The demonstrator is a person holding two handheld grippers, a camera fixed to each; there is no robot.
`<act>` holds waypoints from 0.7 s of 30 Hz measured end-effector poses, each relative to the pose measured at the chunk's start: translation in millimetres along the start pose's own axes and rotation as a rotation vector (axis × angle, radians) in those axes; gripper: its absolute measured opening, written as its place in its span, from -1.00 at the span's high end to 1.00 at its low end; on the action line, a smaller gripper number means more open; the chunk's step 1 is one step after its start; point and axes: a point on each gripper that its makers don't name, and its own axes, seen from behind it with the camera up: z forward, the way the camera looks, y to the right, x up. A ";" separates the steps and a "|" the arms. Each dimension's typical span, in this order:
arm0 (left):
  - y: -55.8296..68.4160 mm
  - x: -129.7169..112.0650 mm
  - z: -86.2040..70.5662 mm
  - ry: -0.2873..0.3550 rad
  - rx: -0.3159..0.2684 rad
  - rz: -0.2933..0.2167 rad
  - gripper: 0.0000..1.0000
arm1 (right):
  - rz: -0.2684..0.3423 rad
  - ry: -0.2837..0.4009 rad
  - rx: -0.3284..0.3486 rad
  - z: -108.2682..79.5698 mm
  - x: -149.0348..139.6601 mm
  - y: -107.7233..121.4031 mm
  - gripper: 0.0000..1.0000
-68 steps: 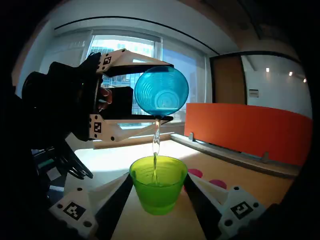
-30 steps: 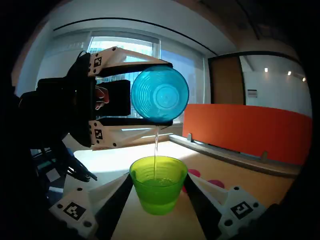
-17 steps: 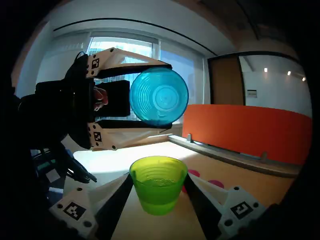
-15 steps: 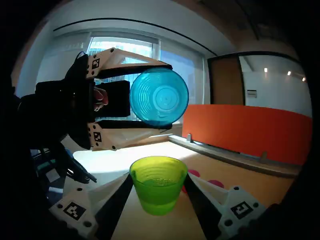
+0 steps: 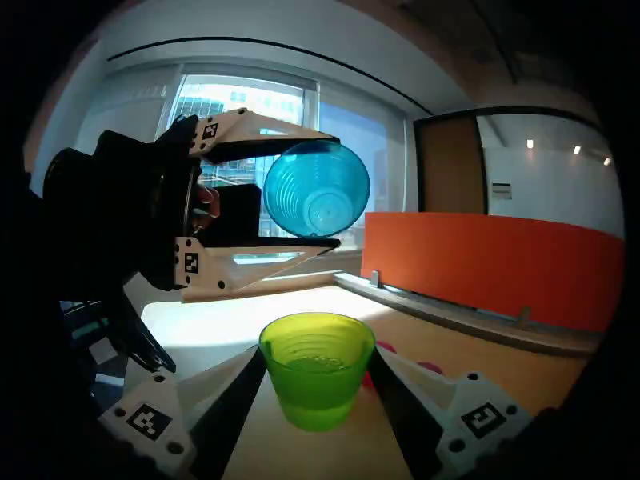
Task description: Pour water
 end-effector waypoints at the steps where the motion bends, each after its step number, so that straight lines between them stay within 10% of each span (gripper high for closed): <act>1: 1.3 -1.2 0.4 -0.001 -0.002 -0.028 -0.76 | 0.001 0.002 0.000 -0.4 0.7 0.2 -0.79; 21: -2.1 -27.6 -7.7 0.009 -0.021 -0.628 -0.76 | -0.001 0.020 -0.023 -6.1 7.5 5.7 -0.79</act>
